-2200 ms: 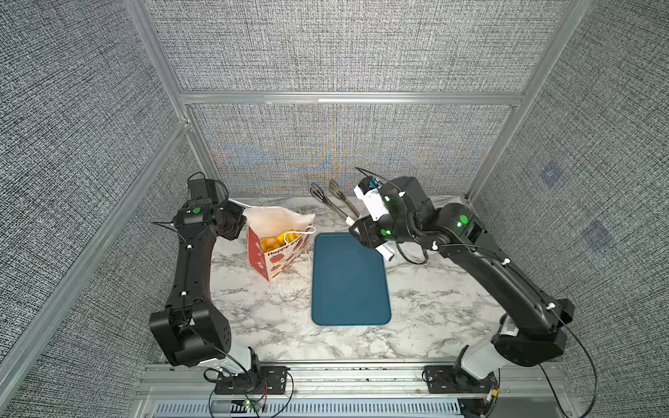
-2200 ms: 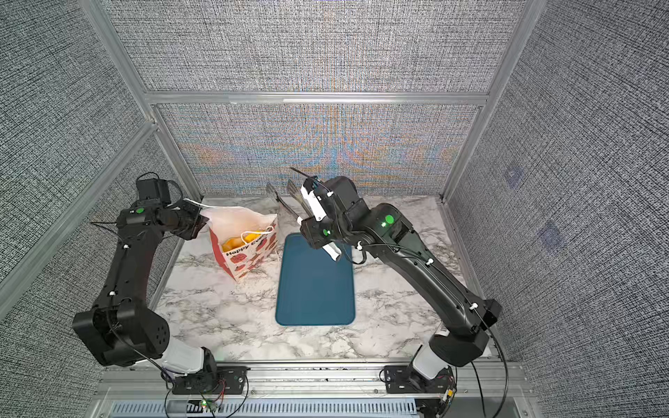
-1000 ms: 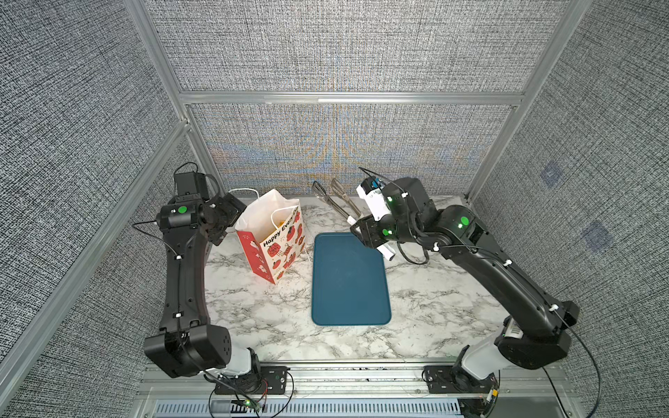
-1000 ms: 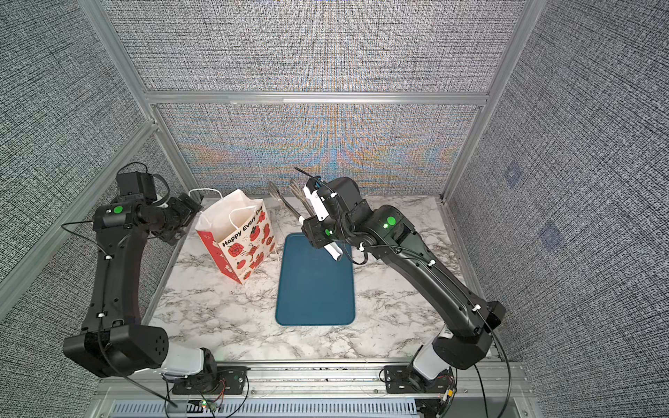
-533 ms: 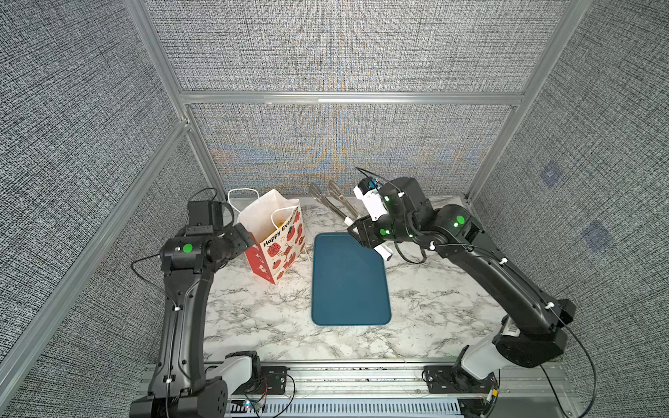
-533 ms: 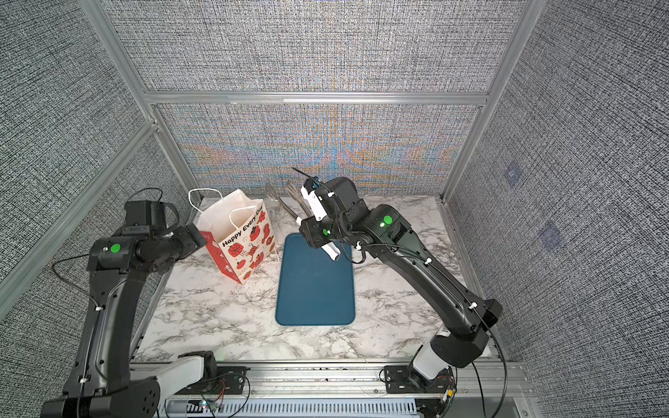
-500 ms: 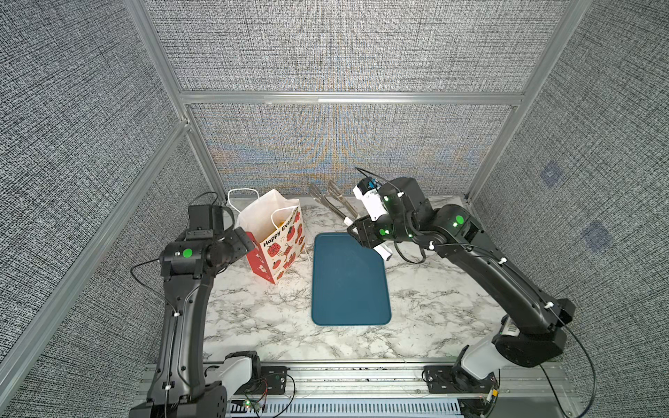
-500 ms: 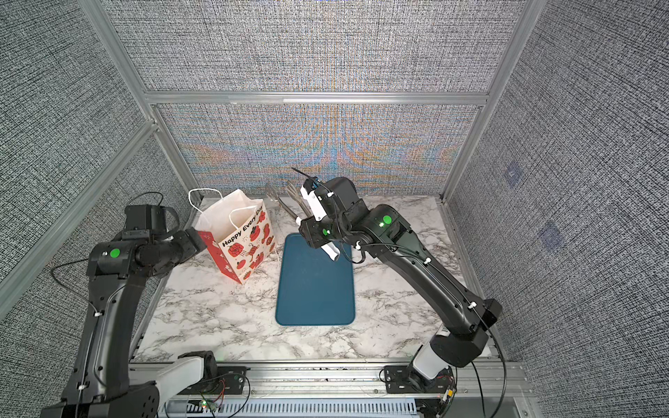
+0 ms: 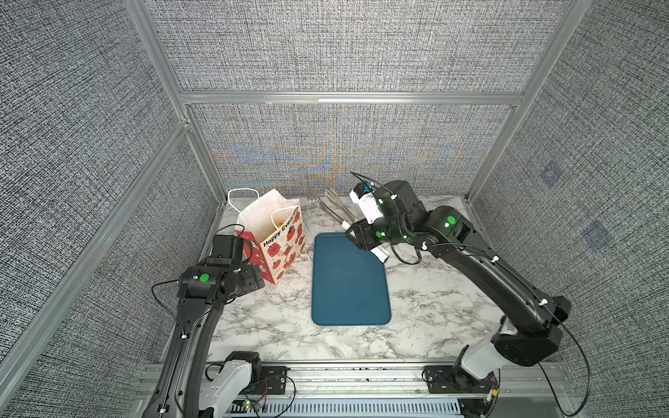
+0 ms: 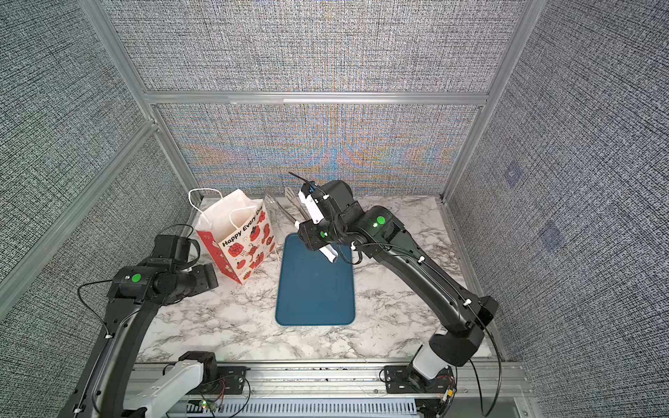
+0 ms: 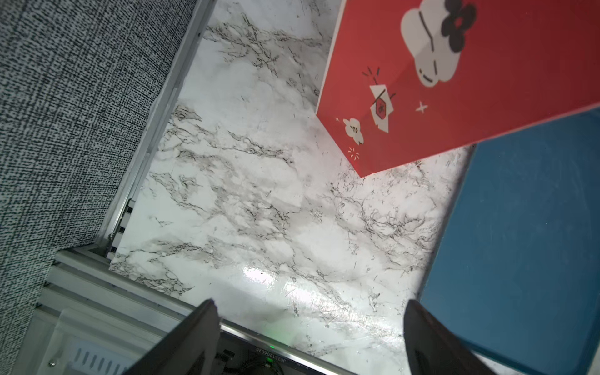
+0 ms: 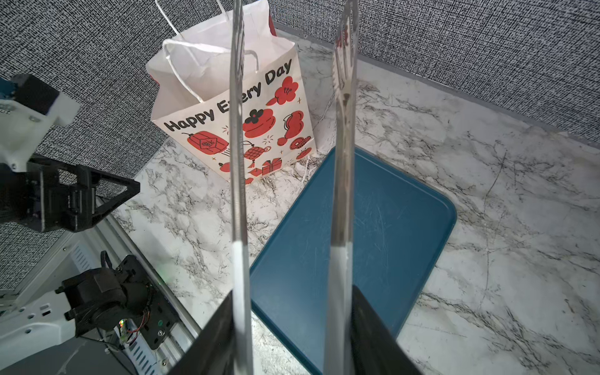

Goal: Pack bread into a paper bag
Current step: Move the paper bag to the center of the board.

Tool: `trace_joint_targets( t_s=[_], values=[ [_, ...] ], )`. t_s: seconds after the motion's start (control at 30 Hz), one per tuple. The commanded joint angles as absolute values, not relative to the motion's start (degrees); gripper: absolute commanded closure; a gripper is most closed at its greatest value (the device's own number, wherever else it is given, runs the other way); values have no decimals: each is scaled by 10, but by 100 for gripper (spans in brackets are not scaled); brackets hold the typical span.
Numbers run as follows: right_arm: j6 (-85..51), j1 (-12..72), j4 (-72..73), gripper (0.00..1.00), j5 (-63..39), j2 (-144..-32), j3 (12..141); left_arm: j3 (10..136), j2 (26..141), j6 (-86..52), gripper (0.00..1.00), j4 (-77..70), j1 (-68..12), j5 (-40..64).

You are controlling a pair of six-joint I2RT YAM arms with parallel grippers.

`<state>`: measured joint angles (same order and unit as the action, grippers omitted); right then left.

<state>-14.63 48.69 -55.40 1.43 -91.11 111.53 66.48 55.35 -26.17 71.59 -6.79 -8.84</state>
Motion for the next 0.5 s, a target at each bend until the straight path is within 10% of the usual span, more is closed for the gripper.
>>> trace_joint_targets(
  t_s=[0.0, 0.47],
  values=[
    [-149, 487, -526, 49, 17, -904, 1108, 663, 568, -233, 8, 695, -77, -85],
    [-148, 470, -513, 49, 19, -896, 1082, 743, 756, -198, 8, 668, -120, -75]
  ],
)
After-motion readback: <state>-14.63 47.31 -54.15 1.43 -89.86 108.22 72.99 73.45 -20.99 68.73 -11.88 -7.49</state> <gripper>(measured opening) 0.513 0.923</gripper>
